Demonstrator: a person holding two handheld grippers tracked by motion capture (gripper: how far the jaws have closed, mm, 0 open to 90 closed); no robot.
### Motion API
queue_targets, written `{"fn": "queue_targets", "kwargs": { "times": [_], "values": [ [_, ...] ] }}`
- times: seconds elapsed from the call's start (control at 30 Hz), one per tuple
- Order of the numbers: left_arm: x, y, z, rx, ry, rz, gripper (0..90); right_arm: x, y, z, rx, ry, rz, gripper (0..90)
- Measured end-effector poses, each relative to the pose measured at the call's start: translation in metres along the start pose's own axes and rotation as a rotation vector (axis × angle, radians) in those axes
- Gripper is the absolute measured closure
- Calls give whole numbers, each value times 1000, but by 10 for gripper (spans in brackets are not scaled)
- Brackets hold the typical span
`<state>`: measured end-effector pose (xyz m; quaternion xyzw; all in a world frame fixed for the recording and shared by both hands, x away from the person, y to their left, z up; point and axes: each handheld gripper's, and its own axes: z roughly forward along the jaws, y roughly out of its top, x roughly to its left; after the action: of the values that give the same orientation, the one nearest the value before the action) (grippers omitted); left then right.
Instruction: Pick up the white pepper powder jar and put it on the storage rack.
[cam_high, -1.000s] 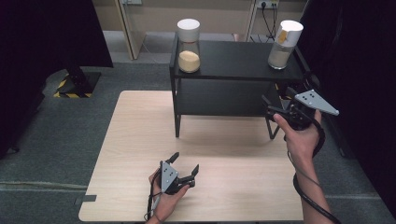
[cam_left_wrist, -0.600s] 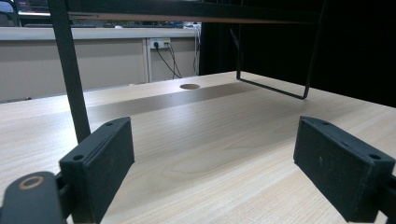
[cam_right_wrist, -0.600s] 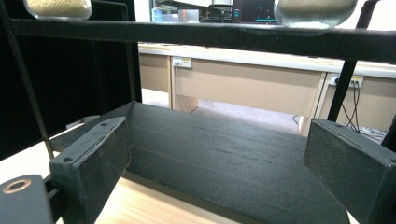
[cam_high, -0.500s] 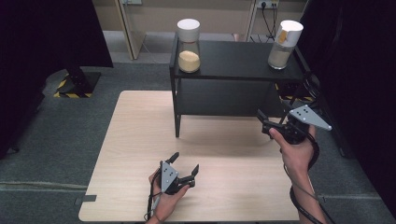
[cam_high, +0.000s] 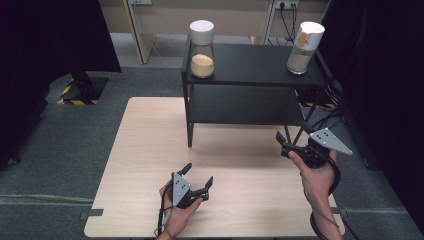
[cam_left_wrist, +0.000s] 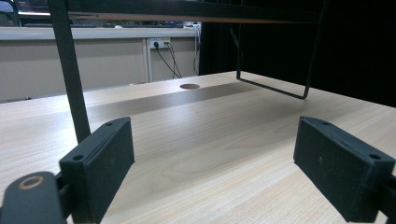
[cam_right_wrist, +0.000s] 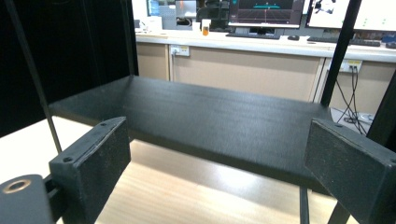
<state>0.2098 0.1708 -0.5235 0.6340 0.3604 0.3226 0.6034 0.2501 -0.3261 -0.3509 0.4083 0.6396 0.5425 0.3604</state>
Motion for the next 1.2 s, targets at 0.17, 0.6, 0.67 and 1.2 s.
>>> {"fn": "queue_targets", "kwargs": {
  "times": [0.17,0.6,0.67,1.2],
  "values": [
    [0,0,0,0,0,0,118,2,-16,-3,7,7,15,72],
    [0,0,0,-1,0,1,118,5,-57,-5,64,22,36,72],
    [0,0,0,-1,1,1,118,5,-62,-6,72,20,33,72],
    [0,0,0,-2,0,2,118,7,-91,-10,137,13,41,72]
  ]
}}
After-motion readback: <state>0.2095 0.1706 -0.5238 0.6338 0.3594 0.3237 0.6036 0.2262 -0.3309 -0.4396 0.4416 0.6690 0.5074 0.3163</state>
